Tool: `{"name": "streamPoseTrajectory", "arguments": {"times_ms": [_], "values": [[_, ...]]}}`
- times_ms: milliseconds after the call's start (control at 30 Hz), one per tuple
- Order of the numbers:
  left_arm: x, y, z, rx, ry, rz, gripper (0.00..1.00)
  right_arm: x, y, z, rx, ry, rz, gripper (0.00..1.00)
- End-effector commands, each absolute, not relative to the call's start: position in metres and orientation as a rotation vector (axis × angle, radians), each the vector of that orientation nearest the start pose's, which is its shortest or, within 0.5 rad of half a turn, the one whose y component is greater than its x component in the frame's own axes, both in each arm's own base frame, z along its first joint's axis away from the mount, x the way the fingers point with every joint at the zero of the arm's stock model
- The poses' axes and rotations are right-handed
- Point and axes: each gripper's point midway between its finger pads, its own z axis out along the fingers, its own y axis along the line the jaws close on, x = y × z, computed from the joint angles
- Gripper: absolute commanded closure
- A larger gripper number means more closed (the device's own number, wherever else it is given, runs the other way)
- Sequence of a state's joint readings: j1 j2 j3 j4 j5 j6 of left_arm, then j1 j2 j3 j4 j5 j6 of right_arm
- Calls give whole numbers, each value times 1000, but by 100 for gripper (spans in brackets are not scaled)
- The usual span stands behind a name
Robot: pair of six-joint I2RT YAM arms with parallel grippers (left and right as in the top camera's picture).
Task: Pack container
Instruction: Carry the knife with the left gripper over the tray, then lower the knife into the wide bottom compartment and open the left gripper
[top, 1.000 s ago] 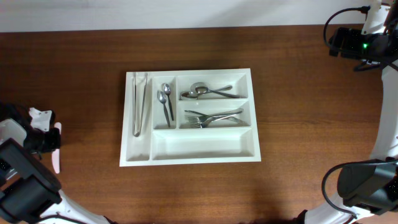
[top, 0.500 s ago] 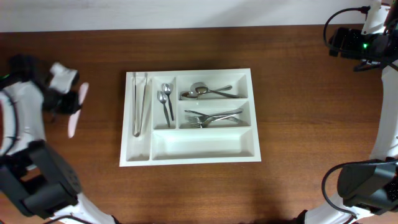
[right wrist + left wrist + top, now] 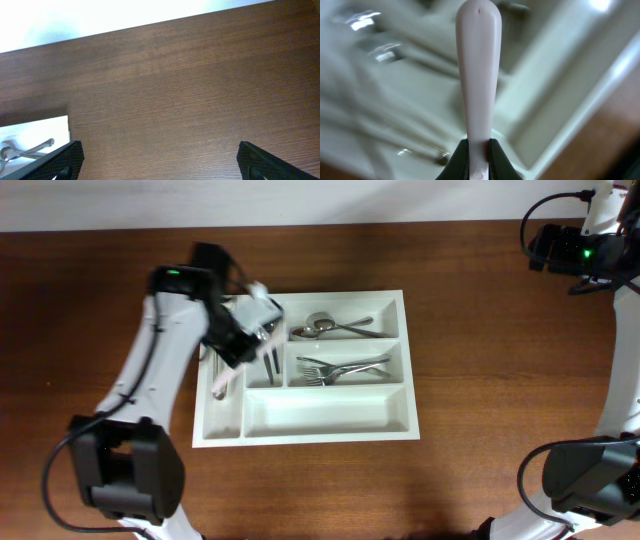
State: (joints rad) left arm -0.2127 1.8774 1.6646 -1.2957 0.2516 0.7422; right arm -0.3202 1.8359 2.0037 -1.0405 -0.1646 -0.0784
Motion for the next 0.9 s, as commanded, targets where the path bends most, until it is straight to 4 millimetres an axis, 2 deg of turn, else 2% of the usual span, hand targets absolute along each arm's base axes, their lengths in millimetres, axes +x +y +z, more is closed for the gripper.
{"name": "streamPoseTrajectory", "arguments": {"times_ms": [0,100,267,467,533,600,700,800,833,867], "values": [[326,-150,137,1788,2416,-362,98,463,-122,279,227,2419,40,1],[305,-172,137,2005,2282,-376,98,463,-122,279,227,2419,40,1],[298,-191,124,2124,2213,-284,98,463,-122,279,227,2419,40,1],[294,-207,94,2130,2211,-284,97,463,-122,279,227,2419,40,1],[297,-211,87,2089,2231,-281,90,463,-122,279,227,2419,40,1],[299,-213,85,2073,2232,-276,88,463,-122,279,227,2419,40,1],[304,-217,85,2051,2221,-267,77,463,-122,279,227,2419,40,1],[308,-219,86,2024,2222,-258,63,463,-122,279,227,2419,40,1],[311,-219,86,1998,2237,-242,39,463,-122,279,227,2419,40,1],[314,-217,87,1984,2250,-213,1,463,-122,279,227,2419,40,1]]}}
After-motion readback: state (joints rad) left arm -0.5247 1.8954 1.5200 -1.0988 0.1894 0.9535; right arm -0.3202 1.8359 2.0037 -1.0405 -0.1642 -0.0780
